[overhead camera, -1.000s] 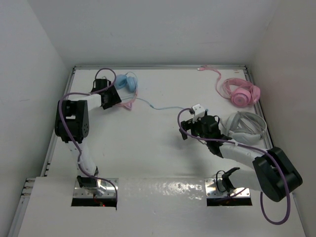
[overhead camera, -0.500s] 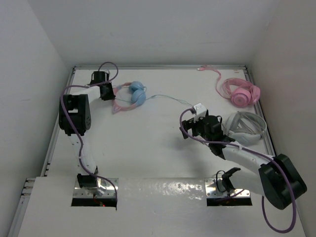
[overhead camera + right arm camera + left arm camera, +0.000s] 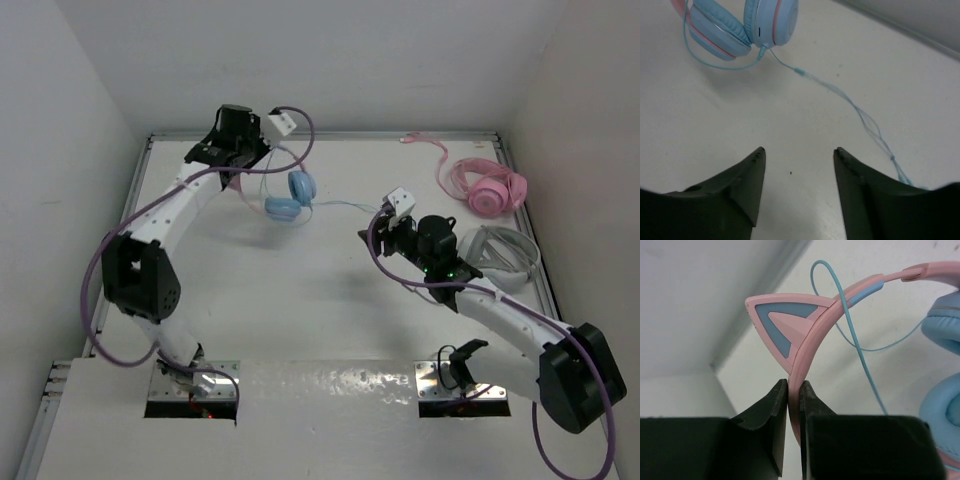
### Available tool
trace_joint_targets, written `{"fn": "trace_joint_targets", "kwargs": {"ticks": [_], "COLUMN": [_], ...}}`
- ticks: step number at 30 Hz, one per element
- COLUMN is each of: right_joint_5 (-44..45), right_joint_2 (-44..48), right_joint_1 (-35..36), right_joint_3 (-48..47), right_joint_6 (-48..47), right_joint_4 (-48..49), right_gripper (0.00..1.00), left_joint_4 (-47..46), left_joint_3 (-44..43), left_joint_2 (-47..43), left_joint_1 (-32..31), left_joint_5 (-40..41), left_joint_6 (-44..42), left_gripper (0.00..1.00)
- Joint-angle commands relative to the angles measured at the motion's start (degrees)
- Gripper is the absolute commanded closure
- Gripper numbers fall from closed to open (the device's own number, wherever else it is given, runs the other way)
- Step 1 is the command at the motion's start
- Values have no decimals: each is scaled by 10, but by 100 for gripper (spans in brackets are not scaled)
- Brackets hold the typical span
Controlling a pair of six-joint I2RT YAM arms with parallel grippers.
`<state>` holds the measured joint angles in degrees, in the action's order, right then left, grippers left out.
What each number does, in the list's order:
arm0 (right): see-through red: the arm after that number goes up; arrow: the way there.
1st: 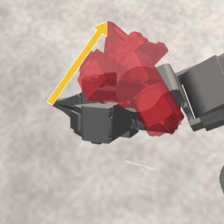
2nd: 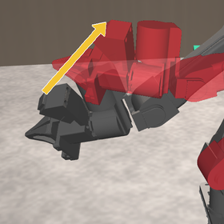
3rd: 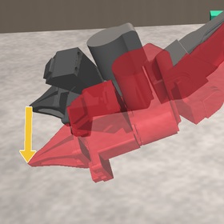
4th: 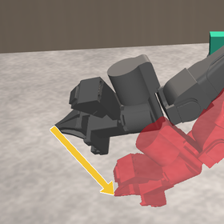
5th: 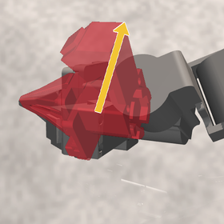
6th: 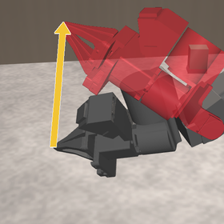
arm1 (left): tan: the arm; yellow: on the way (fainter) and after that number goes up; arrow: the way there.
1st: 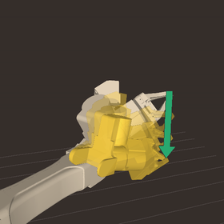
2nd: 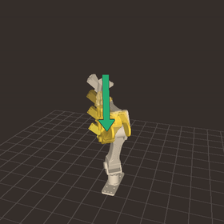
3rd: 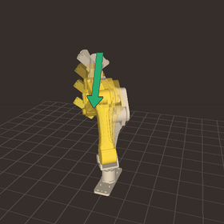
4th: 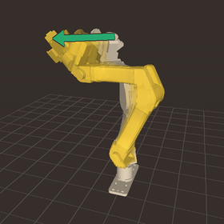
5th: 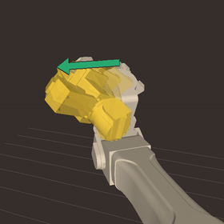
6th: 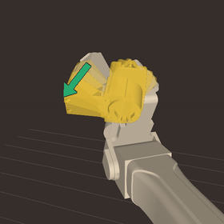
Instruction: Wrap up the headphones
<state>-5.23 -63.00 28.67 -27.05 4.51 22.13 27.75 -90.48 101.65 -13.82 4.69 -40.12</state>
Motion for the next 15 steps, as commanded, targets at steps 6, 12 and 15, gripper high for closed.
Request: {"fn": "trace_joint_targets", "kwargs": {"ticks": [6, 12, 15], "right_joint_5": [-96, -139, -173], "right_joint_2": [-43, -63, -96], "right_joint_1": [3, -5, -7], "right_joint_3": [-91, -42, -17], "right_joint_6": [-94, -108, -122], "right_joint_4": [85, 241, 315], "right_gripper": [43, 5, 3], "left_joint_4": [41, 126, 176], "left_joint_3": [-5, 27, 10], "left_joint_2": [-131, -151, -156], "left_joint_1": [-27, -42, -41], "left_joint_5": [-3, -116, -165], "left_joint_6": [-165, -192, -209], "left_gripper": [100, 100, 100]}}
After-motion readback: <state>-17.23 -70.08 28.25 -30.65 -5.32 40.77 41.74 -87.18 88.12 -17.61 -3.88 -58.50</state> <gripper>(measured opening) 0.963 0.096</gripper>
